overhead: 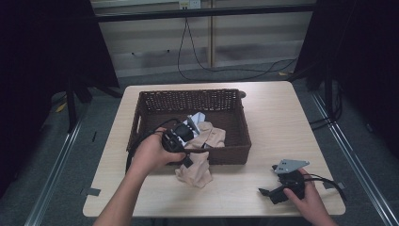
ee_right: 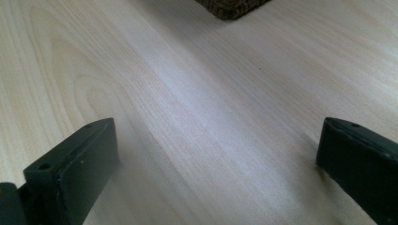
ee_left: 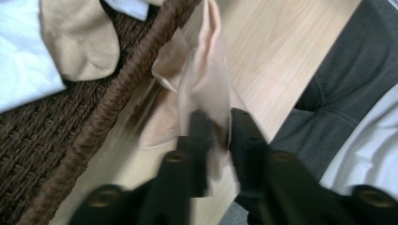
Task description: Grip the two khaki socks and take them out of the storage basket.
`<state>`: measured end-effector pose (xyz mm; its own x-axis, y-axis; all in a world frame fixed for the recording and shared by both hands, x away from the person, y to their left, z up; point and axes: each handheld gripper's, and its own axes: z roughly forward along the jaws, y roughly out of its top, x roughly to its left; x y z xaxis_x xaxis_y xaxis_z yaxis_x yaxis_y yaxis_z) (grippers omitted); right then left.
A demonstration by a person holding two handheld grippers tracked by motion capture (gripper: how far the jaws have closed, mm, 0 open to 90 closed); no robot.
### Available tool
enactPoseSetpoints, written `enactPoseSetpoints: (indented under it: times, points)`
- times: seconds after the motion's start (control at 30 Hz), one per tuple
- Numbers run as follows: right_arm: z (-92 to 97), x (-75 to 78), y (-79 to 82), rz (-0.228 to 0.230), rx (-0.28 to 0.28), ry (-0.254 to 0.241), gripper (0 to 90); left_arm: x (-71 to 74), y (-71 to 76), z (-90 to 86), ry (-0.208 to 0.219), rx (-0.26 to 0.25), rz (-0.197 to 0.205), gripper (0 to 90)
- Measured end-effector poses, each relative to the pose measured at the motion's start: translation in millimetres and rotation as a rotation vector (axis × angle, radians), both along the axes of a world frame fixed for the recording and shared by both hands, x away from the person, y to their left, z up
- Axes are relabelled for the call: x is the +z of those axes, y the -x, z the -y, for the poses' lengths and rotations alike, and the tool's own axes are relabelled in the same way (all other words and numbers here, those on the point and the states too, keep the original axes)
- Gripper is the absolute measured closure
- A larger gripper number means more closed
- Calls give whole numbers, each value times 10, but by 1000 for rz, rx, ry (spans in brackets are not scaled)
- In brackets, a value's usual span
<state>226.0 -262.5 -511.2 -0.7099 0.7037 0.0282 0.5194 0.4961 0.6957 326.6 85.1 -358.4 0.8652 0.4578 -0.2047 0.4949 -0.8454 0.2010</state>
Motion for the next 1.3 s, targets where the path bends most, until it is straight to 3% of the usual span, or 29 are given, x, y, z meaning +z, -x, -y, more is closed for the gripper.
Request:
enactPoseSetpoints:
  times: [0.03, 0.07, 0.1, 0.17, 0.23, 0.47, 0.63, 0.77, 0.8, 0.97, 1.17, 1.3]
  points:
    - [0, 0, 0, 0, 0, 0, 0, -35, 3, 3, -12, 17, 28, 507]
    - [0, 0, 0, 0, 0, 0, 0, -59, 1, -8, -14, 26, 33, 399]
    - [0, 0, 0, 0, 0, 0, 0, -74, 0, -20, -12, 27, 32, 380]
    - [0, 0, 0, 0, 0, 0, 0, -96, -10, -57, -11, 44, 40, 221]
    - [0, 0, 0, 0, 0, 0, 0, -110, 12, -109, 0, 43, 57, 172]
    - [0, 0, 0, 0, 0, 0, 0, -189, 78, -274, 62, 53, 70, 113]
    - [0, 0, 0, 0, 0, 0, 0, -274, 125, -333, 48, 43, 87, 69]
    - [0, 0, 0, 0, 0, 0, 0, -349, 163, -384, 76, 48, 82, 57]
    - [0, 0, 0, 0, 0, 0, 0, -386, 171, -405, 62, 43, 72, 54]
    - [0, 0, 0, 0, 0, 0, 0, -453, 207, -436, 73, 41, 74, 42]
    - [0, 0, 0, 0, 0, 0, 0, -556, 255, -513, 91, -9, 88, 42]
    - [0, 0, 0, 0, 0, 0, 0, -633, 278, -572, 92, -9, 97, 44]
